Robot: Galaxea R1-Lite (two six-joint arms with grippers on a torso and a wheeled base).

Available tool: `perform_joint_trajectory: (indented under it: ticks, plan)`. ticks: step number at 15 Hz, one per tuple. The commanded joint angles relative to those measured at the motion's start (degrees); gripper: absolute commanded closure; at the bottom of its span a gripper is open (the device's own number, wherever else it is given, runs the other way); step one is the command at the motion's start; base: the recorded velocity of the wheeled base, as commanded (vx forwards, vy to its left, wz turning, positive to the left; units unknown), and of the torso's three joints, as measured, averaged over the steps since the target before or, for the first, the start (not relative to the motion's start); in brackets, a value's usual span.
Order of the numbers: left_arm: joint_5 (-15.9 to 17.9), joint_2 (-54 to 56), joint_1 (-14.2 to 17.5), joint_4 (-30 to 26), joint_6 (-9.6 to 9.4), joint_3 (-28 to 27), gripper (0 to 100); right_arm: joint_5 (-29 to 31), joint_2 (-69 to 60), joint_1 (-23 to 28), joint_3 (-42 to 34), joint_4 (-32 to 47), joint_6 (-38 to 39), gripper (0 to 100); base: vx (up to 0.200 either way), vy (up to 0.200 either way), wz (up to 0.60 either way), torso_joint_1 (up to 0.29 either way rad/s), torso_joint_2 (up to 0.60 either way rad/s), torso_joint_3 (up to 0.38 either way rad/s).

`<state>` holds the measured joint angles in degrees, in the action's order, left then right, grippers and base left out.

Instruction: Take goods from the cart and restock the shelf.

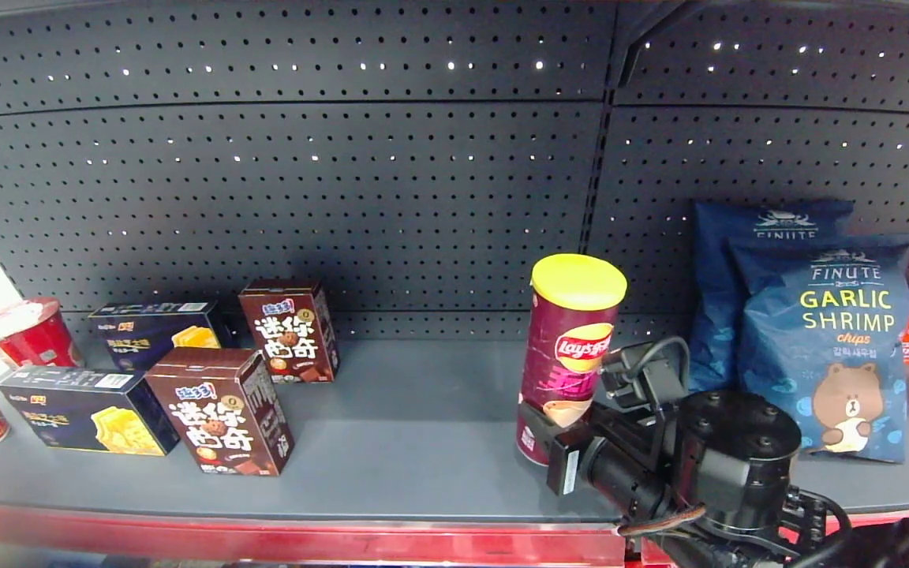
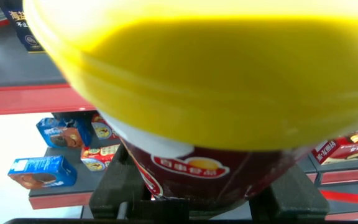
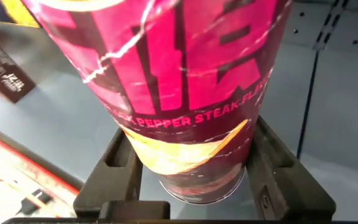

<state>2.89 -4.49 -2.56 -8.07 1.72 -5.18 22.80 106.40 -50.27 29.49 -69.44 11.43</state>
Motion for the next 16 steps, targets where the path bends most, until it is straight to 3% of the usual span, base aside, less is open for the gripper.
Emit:
perform_joint_trajectory:
  ticks: [1,13,14,16]
  plan:
    - [0.0,0.0,0.0,0.0,0.04,0.0,100,0.8,5.0,-0.4,-0.3,-3.3,-0.1,100,0.0,0.0,0.0,0.0,0.0,0.0]
    - [0.0,0.0,0.0,0.0,0.13,0.0,100,0.2,7.4,-0.4,-0.8,-4.5,-0.4,100,0.0,0.0,0.0,0.0,0.0,0.0]
    - [0.0,0.0,0.0,0.0,0.13,0.0,100,0.1,7.4,-0.5,-0.8,-4.6,-0.4,0,0.0,0.0,0.0,0.0,0.0,0.0]
    - [0.0,0.0,0.0,0.0,0.13,0.0,100,0.1,7.4,-0.6,-1.0,-4.8,-0.4,0,0.0,0.0,0.0,0.0,0.0,0.0]
